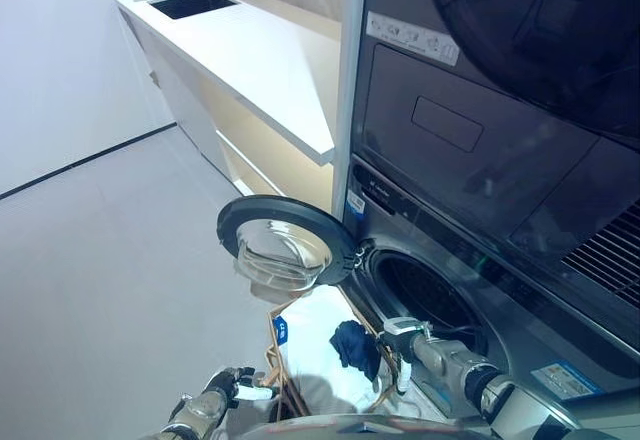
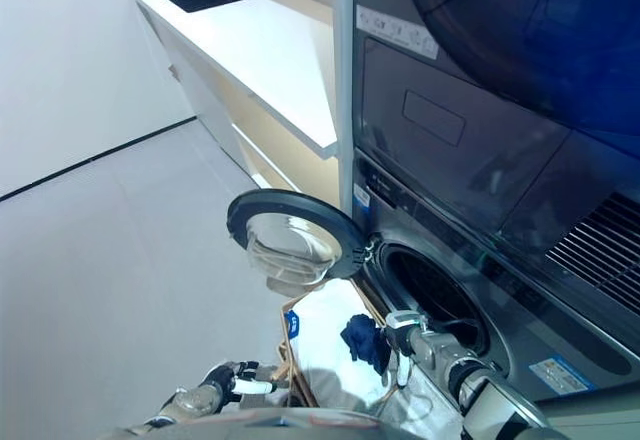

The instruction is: Put the clothes in the basket into the washing machine.

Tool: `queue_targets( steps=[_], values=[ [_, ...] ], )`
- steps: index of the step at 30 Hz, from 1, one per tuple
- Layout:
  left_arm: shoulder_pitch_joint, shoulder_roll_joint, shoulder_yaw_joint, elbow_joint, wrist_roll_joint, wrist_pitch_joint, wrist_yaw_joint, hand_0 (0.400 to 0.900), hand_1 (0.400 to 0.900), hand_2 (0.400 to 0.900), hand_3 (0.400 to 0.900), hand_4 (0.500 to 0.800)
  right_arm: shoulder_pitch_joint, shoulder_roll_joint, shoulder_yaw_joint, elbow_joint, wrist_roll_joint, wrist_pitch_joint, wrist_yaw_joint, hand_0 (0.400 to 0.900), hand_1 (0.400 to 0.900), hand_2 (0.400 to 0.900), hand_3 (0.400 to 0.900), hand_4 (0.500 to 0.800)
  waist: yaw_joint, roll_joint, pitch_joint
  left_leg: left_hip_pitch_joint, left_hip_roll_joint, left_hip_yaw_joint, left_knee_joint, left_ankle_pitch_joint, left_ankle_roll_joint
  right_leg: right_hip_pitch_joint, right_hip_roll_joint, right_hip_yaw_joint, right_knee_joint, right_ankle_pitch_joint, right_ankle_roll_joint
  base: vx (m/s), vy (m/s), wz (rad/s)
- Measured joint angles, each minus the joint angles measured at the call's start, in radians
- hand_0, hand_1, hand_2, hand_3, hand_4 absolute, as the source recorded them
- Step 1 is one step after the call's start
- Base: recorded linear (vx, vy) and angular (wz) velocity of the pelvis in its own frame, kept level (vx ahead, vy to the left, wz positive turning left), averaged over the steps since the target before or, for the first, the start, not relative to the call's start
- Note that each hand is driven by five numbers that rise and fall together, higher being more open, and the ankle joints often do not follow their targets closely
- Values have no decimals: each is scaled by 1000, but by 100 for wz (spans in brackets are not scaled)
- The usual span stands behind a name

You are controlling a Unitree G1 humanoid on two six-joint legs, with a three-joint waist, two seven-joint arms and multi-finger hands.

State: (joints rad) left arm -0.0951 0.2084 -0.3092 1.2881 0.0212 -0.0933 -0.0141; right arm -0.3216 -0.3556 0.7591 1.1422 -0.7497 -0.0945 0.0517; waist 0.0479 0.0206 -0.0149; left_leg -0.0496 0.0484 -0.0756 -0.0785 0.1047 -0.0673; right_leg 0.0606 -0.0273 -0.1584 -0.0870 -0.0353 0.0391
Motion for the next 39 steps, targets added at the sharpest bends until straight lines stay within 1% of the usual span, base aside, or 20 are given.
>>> queue_targets(
  steps=[3,4,5,6,7,8,9,11,14,17,18,19,20,24,27,30,35,39],
  values=[
    [-6,0,0,-3,-5,0,21,900,900,900,900,800,-17,-23,1,-2,0,3,-3,900,900,900,900,800,2,11,16,-43,2,0,8,3,-1,-43,2,0,4,4,-3,-91,28,-6],
    [-10,0,0,-5,-20,-2,28,900,900,900,900,800,-35,-28,3,-2,-1,7,-5,900,900,900,900,800,1,16,28,-63,3,0,15,3,-1,-60,2,1,10,6,-3,-139,46,6],
    [9,6,33,-27,-30,-1,19,900,900,900,900,800,-46,-44,-1,-12,-2,8,-8,900,900,900,900,800,11,27,45,-80,3,2,19,4,-1,-74,-2,4,12,12,-3,-146,45,9],
    [58,17,73,-105,-60,-32,12,900,900,900,900,800,-41,-79,0,-49,-2,0,-19,900,900,900,900,800,15,30,60,-102,3,1,26,4,-1,-101,3,6,21,14,-2,-112,33,4],
    [65,27,67,-143,-67,-64,24,900,900,900,900,800,-44,-112,0,-68,-2,-2,-35,900,900,900,900,800,15,38,83,-126,1,-5,40,5,-1,-121,1,1,34,13,-1,-62,20,3],
    [65,27,70,-138,-70,-80,33,900,900,900,900,800,-46,-130,-1,-60,-3,4,-42,900,900,900,900,800,33,45,101,-141,1,-6,41,7,0,-134,2,-1,36,13,-1,-75,15,10],
    [55,29,70,-131,-71,-83,39,900,900,900,900,800,-49,-139,0,-45,-5,6,-48,900,900,900,900,800,45,48,114,-149,1,-8,42,9,0,-142,2,-4,40,13,-1,-121,28,15],
    [52,42,68,-123,-72,-85,53,900,900,900,900,800,-75,-141,0,-29,-7,4,-65,900,900,900,900,800,49,48,152,-179,1,-14,61,9,0,-168,2,-15,58,9,0,-141,33,15],
    [14,47,64,-120,-89,-86,71,900,900,900,900,800,-151,-151,0,-12,-7,7,-107,900,900,900,900,800,53,49,230,-249,3,-22,101,15,0,-243,2,-20,120,0,-5,-90,39,8],
    [-12,47,55,-115,-102,-88,82,900,900,900,900,800,-207,-149,1,11,-6,7,-130,900,900,900,900,800,64,42,269,-280,-3,-30,109,28,4,-305,-11,-24,194,-26,-4,-44,34,5],
    [-15,47,49,-116,-106,-94,94,900,900,900,900,800,-228,-148,0,23,-1,3,-140,900,900,900,900,800,69,41,278,-290,-8,-30,111,30,6,-332,-19,-25,234,-48,3,-35,52,4],
    [-18,49,42,-120,-111,-108,102,900,900,900,900,800,-256,-147,1,41,6,3,-153,900,900,900,900,800,69,40,279,-316,-16,-35,119,34,7,-374,-35,-27,279,-68,2,-32,37,9],
    [-28,50,36,-127,-115,-111,108,900,900,900,900,800,-285,-150,0,55,14,7,-162,900,900,900,900,800,69,40,286,-340,-20,-34,124,38,10,-410,-38,-25,316,-79,2,-11,30,14],
    [-62,53,30,-134,-143,-113,120,900,900,900,900,800,-368,-156,-1,101,46,21,-185,900,900,900,900,800,90,40,309,-388,-39,-48,122,66,17,-495,-69,-36,418,-104,3,-22,37,15],
    [-73,61,20,-144,-151,-126,137,900,900,900,900,800,-431,-162,2,131,67,22,-199,900,900,900,900,800,96,39,316,-435,-51,-60,129,77,18,-554,-86,-46,467,-121,2,-22,25,20],
    [-96,66,20,-176,-163,-128,142,900,900,900,900,800,-491,-192,1,152,97,29,-204,900,900,900,900,800,114,42,343,-475,-63,-74,137,93,18,-600,-98,-54,509,-128,0,-5,31,11],
    [-112,70,19,-200,-180,-130,146,900,900,900,900,800,-585,-244,0,199,135,29,-214,900,900,900,900,800,125,55,364,-539,-76,-94,146,111,20,-667,-119,-70,554,-135,2,-7,31,15],
    [-122,76,11,-217,-182,-129,152,900,900,900,900,800,-639,-286,1,220,156,27,-217,900,900,900,900,800,132,66,373,-582,-97,-107,155,123,22,-721,-141,-74,600,-149,3,-6,33,11]
  ],
)
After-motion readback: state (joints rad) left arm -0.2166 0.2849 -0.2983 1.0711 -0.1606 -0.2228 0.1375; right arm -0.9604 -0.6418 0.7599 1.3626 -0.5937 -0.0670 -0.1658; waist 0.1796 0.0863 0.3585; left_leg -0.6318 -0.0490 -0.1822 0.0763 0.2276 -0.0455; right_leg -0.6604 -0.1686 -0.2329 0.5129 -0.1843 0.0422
